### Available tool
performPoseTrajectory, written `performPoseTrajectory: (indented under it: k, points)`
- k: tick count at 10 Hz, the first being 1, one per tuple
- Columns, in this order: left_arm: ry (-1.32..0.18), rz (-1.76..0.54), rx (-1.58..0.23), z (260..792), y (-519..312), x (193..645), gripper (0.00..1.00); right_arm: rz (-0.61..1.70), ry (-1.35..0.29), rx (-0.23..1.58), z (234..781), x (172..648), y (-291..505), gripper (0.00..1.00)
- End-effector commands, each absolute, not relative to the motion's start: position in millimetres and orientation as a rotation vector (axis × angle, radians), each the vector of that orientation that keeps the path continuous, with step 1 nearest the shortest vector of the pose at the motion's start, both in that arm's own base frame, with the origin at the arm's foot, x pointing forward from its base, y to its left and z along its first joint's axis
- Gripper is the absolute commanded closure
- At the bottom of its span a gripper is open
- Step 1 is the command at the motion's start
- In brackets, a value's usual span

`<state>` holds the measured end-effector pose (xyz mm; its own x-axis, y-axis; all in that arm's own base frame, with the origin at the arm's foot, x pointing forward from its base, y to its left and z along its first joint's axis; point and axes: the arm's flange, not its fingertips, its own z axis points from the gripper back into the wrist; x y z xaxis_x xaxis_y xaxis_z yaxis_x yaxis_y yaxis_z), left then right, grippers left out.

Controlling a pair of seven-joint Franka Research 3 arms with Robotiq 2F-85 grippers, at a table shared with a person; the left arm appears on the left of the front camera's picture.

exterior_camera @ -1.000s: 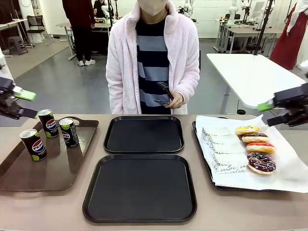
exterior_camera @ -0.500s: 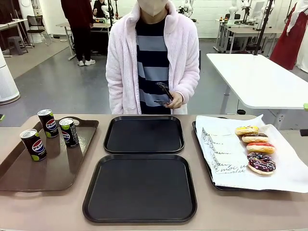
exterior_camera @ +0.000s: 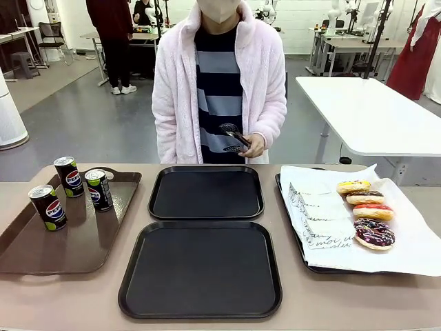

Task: Set up donuts and drinks on trays.
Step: Pick up one Pepsi coke and place it on the Flat Tray.

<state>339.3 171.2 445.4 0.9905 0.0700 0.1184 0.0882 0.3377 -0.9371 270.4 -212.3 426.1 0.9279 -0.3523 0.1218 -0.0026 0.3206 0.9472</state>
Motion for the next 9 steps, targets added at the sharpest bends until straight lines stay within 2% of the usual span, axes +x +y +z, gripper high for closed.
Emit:
performPoseTrajectory:
  k: [1, 2, 3, 9]
  points:
    - [-0.091, 0.000, -1.178, 450.4, 173.8, 339.9, 0.00, -0.219, -0.338, 1.161, 424.2, 273.8, -204.6, 0.00]
    - [-0.084, -0.026, -1.149, 453.3, 171.8, 339.5, 0.00, -0.240, -0.391, 1.044, 432.3, 273.1, -190.2, 0.00]
    - [-0.127, -0.009, -1.208, 444.3, 173.4, 339.5, 0.00, -0.238, -0.332, 1.209, 425.9, 272.6, -211.3, 0.00]
    - [-0.127, -0.009, -1.208, 444.3, 173.4, 339.5, 0.00, -0.238, -0.332, 1.209, 425.9, 272.6, -211.3, 0.00]
